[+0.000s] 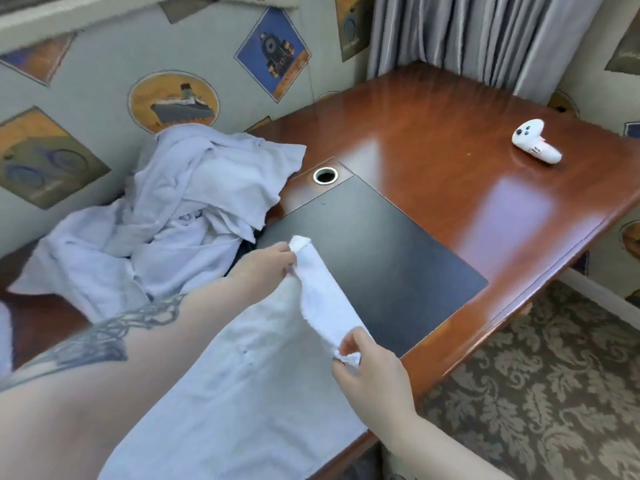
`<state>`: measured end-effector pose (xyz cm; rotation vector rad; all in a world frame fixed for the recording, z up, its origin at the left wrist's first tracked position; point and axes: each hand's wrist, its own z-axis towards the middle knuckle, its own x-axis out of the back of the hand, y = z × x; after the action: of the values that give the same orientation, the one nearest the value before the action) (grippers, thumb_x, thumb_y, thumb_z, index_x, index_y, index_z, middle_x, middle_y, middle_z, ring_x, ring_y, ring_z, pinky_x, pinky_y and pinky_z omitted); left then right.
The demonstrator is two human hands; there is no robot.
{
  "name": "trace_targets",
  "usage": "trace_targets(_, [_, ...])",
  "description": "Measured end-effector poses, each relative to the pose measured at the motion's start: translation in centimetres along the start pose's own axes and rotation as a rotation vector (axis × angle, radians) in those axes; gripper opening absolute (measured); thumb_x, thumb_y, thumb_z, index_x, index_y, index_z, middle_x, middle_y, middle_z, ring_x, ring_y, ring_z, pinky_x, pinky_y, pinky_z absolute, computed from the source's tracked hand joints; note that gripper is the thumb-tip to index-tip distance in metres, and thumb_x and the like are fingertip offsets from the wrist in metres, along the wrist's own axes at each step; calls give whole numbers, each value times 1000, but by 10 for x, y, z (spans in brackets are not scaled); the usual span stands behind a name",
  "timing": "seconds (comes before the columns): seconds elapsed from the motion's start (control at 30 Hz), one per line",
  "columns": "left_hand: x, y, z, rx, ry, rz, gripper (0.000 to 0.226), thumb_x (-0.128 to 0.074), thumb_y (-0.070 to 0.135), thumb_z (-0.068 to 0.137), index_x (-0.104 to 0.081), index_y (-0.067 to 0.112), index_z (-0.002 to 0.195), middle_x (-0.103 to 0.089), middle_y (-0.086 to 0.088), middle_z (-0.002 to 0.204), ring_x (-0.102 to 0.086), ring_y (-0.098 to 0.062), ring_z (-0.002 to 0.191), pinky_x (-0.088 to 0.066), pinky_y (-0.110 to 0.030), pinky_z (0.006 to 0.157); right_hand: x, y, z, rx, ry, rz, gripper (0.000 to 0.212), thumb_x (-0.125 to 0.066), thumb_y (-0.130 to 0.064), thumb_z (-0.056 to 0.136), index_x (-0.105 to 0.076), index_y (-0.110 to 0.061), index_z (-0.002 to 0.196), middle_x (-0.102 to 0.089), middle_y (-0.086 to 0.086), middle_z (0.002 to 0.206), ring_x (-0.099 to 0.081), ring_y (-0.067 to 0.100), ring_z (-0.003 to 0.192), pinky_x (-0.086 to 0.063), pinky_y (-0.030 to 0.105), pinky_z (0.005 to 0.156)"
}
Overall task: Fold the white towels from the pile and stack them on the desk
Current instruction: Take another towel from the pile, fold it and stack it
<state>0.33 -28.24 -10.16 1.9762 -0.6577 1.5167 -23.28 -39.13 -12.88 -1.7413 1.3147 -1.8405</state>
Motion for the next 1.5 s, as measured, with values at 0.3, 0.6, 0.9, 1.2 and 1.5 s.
trace_targets(0.3, [18, -119, -167, -44, 616, -389, 28, -56, -16, 78, -70, 2, 94, -65, -10, 101, -64, -27, 85, -51, -38, 79, -131, -117, -97, 240, 192, 84, 33, -71, -18, 76, -44, -37, 77, -50, -21, 56, -52, -12, 63, -29, 13, 47])
trace_targets(0.6, [-54, -241, -325, -42, 671, -399, 31, -67, -19, 71, -72, 3, 92, -66, -9, 103, -63, -19, 93, -51, -29, 80, -261, -190, -207, 511, 200, -145, 25, -73, -9, 52, -56, -19, 67, -46, -8, 55, -42, 13, 47, -38, 25, 43])
trace_targets(0.9, [-134, -286, -376, 157, 386, -408, 31, -53, -17, 75, -64, 11, 84, -51, 14, 99, -59, -23, 87, -44, -30, 70, -316, -163, -230, 418, -257, -425, 29, -53, 0, 71, -49, -14, 96, -51, 0, 94, -41, 17, 80, -17, 16, 53])
trace_targets(1.2, [-81, -285, -388, -155, 555, -220, 34, -50, -26, 46, -55, 3, 63, -53, -7, 69, -46, -23, 53, -36, -29, 44, -312, -196, -238, 649, -152, -495, 39, -58, -1, 23, -49, -19, 56, -41, -5, 56, -40, 14, 49, -18, 24, 46])
trace_targets(1.5, [-128, -306, -420, -196, 430, -78, 41, -60, -23, 34, -51, 7, 59, -49, -3, 63, -43, -21, 49, -34, -27, 34, -336, -198, -253, 578, -432, -660, 50, -82, -33, 14, -57, -31, 57, -48, -16, 55, -48, -2, 50, -25, 15, 42])
